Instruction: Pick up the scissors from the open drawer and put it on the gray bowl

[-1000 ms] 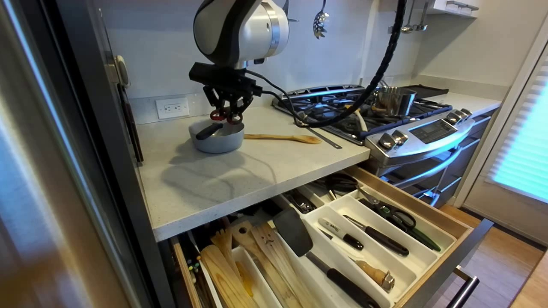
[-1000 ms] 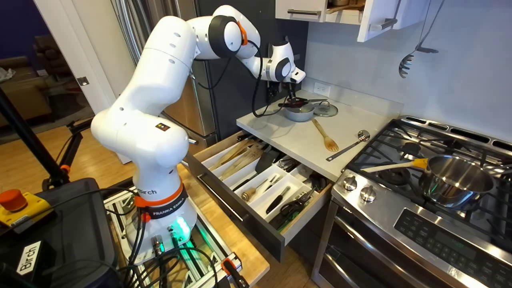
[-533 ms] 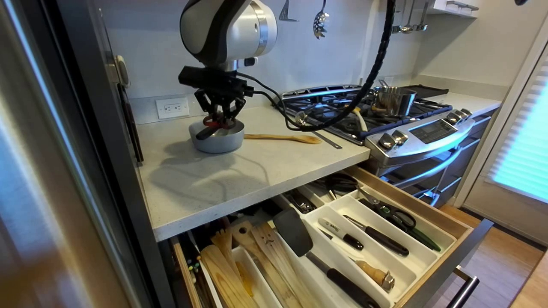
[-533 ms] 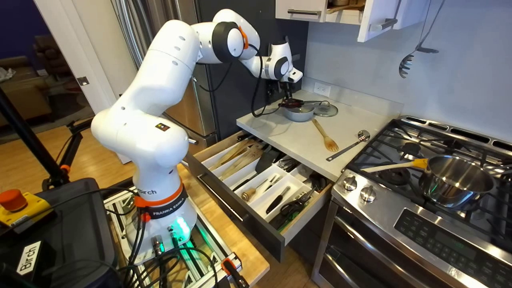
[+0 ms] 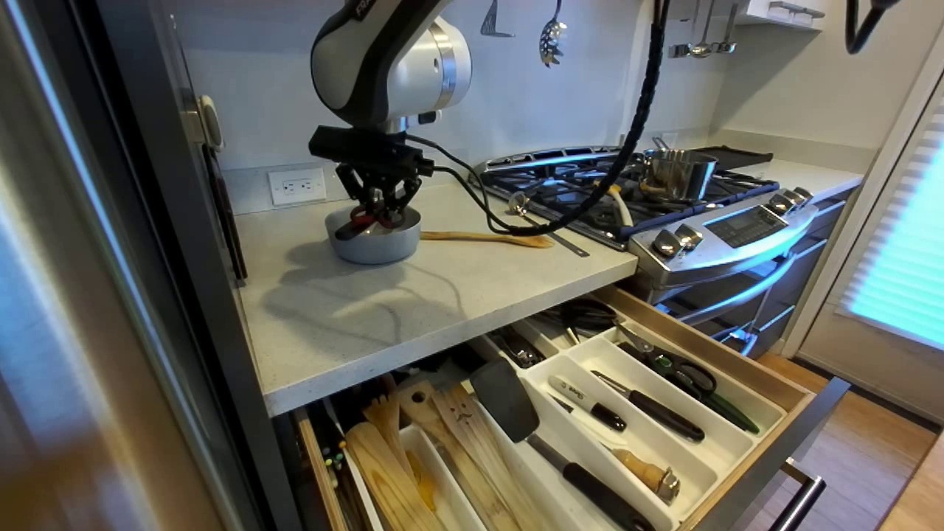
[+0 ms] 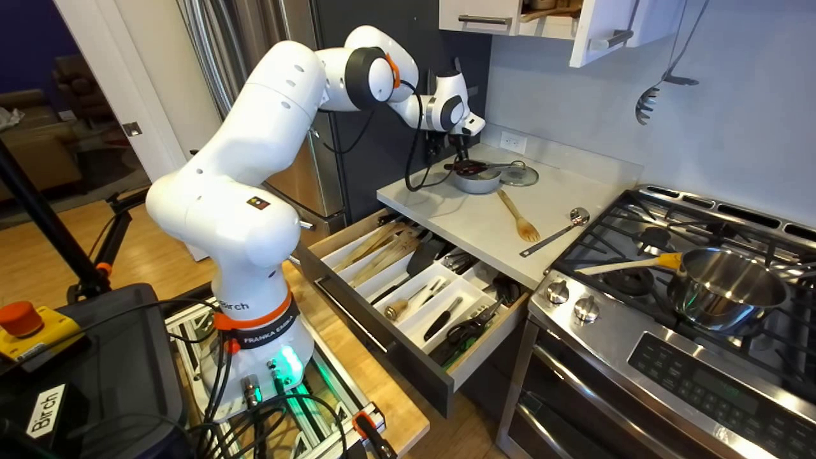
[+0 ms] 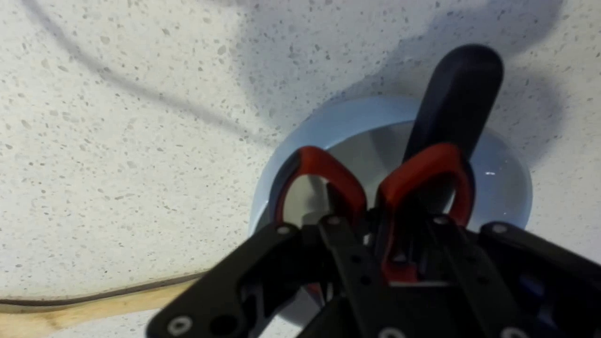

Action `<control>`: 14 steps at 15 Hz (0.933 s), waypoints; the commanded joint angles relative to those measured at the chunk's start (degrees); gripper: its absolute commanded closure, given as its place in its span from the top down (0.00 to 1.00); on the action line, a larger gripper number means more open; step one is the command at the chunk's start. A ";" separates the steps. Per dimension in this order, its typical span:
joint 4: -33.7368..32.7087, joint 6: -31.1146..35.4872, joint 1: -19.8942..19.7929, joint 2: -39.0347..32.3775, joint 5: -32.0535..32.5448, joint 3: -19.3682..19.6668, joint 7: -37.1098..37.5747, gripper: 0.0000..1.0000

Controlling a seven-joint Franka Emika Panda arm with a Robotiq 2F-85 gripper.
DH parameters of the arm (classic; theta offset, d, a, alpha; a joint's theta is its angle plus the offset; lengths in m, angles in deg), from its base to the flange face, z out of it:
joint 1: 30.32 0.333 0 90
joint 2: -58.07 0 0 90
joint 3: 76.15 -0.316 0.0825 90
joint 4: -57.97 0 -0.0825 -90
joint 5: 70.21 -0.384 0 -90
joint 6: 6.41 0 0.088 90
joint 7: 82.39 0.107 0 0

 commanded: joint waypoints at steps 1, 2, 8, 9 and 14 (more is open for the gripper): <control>-4.48 -2.32 -1.56 -2.81 0.91 -1.61 0.35 0.07; -4.84 -2.95 -1.59 -2.92 0.88 -1.85 0.15 0.07; -4.88 -8.33 -1.03 -0.32 1.44 -2.08 1.44 0.75; -4.18 -8.01 -0.90 0.63 1.55 -1.87 1.94 0.84; 1.30 -3.35 -0.28 7.15 4.09 -0.95 2.19 1.00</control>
